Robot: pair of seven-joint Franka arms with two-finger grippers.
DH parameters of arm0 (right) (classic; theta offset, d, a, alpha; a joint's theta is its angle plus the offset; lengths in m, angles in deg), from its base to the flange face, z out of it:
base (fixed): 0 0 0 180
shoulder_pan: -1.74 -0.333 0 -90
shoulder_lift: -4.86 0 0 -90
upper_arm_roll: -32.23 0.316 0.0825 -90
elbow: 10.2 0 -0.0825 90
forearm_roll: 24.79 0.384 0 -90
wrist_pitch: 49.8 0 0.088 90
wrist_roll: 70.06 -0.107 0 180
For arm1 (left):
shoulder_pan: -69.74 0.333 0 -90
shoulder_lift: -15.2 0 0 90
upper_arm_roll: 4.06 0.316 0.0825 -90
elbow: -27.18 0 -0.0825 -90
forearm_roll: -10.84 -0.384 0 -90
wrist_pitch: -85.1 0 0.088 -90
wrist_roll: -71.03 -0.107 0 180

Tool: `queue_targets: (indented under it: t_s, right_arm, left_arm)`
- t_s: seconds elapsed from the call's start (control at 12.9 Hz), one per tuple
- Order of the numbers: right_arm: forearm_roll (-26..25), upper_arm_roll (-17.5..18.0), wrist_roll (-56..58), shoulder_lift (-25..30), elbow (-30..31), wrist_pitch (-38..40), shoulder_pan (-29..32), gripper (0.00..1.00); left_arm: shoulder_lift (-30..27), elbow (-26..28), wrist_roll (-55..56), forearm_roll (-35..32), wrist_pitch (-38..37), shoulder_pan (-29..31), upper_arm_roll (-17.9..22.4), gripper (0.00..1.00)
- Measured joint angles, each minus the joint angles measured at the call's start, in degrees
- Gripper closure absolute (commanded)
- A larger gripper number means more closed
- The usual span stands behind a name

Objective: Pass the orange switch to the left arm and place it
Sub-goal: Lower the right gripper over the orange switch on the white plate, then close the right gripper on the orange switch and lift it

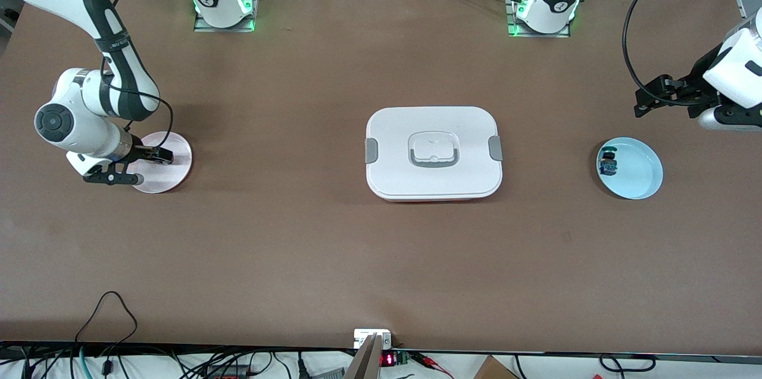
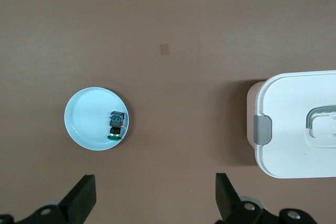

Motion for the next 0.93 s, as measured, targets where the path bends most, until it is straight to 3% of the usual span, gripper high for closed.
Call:
queue_targets:
  t_s: [0.93]
  right_arm:
    - [0.0,0.0,0.0,-0.2,4.8,-8.6,1.1,0.00]
  left_arm:
    - [0.0,0.0,0.0,0.0,0.0,0.0,0.0,0.00]
